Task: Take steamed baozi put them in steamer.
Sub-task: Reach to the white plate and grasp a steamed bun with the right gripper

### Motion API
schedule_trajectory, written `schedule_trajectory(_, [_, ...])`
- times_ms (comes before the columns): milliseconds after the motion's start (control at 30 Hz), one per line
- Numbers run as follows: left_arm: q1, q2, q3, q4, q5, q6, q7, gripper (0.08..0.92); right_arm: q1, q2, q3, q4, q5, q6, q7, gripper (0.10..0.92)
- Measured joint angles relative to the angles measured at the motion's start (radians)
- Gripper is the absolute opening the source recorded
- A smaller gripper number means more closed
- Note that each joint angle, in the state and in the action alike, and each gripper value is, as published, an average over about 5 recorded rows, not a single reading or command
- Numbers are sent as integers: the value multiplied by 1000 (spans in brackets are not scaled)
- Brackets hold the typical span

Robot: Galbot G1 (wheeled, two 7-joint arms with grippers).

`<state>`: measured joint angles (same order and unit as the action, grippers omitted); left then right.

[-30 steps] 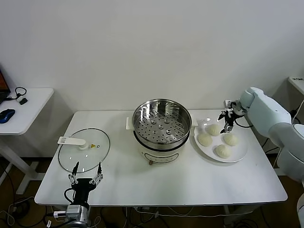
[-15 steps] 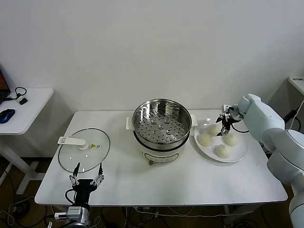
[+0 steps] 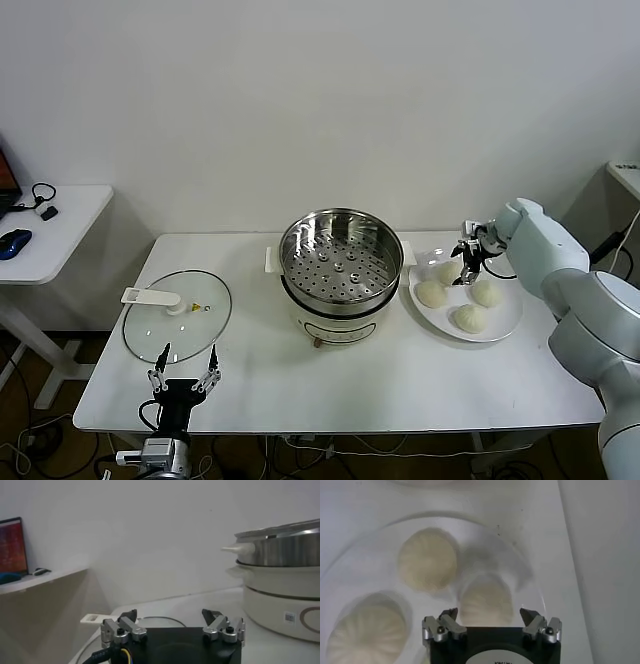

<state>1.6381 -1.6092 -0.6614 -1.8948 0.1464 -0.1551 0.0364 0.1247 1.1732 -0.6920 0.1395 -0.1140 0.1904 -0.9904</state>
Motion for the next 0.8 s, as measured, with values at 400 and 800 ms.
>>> schedule_trajectory(400, [0,0,-1,2,0,-6,-1,823,-9,6,13,-17,-9,-15,22,823])
schedule_trajectory(800, [-1,0,-4,3,0,-11,-2,823,-13,26,22,-30,-8,-28,43,800])
